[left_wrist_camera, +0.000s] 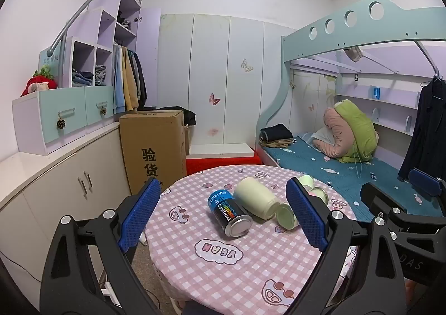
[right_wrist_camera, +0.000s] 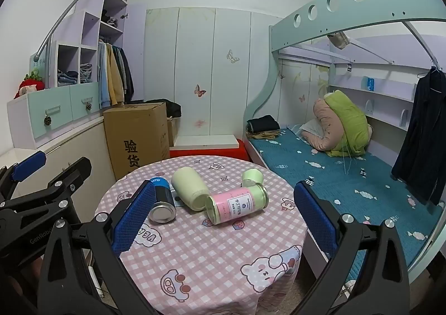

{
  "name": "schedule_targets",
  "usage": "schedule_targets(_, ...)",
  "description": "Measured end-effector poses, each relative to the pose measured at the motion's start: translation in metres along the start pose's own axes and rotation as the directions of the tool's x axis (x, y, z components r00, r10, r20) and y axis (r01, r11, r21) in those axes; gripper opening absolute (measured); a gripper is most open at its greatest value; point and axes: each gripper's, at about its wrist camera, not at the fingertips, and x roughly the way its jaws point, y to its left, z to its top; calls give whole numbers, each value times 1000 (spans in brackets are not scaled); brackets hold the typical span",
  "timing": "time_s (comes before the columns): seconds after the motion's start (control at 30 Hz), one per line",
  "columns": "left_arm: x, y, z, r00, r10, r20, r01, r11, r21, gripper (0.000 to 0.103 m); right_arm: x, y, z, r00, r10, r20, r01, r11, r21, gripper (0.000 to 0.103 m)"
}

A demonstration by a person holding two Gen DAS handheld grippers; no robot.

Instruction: Flip cup upright

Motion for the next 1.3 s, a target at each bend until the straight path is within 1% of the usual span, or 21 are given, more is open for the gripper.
schedule_targets(1.2, 0, 0, 0, 1000, -2, -3, 2, 1000, -3, 92, 7, -2, -1, 1000, -3, -7, 3, 1000, -1, 96)
schedule_targets(1.3, 0, 0, 0, 1000, -4, -5, 4, 1000, -3, 92, 9, -4, -5, 1000, -6, -10, 6, 1000, 1, 96)
